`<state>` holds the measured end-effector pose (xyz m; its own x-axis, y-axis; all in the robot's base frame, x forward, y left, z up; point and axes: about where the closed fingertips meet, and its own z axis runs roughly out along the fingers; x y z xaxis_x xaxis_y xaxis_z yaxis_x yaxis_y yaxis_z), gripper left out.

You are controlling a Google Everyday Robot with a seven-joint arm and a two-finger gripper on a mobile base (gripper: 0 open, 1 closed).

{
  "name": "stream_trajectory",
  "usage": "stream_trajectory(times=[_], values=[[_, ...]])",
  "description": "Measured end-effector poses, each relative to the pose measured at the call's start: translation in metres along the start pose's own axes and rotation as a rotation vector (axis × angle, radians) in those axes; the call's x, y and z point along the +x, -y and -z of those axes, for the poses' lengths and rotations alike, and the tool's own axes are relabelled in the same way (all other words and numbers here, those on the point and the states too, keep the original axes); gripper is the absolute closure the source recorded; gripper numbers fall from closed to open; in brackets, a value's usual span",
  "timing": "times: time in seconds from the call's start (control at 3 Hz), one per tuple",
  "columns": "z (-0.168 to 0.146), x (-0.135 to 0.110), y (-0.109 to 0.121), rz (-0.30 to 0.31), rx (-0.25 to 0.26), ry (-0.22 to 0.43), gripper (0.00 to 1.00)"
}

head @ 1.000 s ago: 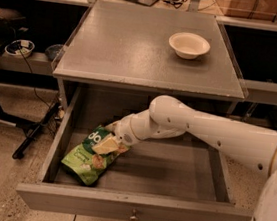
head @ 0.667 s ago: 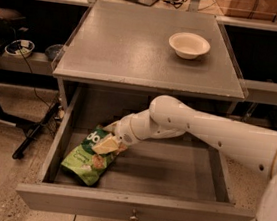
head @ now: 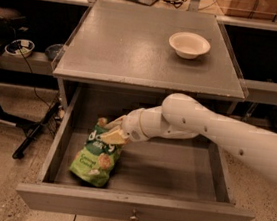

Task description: Pick green rice chip bag from top drawer and place on counter

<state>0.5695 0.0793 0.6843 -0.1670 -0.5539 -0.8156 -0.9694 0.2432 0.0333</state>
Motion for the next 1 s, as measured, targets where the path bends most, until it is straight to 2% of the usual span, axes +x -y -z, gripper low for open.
stream_trajectory(times=[0.33,0.67,1.0], values=[[0.017,-0.012,0.001,0.021,0.063,0.028,1.00],[0.036,-0.027,-0.001,0.040,0.156,0.061,1.00],[0.056,-0.041,-0.003,0.048,0.228,0.095,1.00]])
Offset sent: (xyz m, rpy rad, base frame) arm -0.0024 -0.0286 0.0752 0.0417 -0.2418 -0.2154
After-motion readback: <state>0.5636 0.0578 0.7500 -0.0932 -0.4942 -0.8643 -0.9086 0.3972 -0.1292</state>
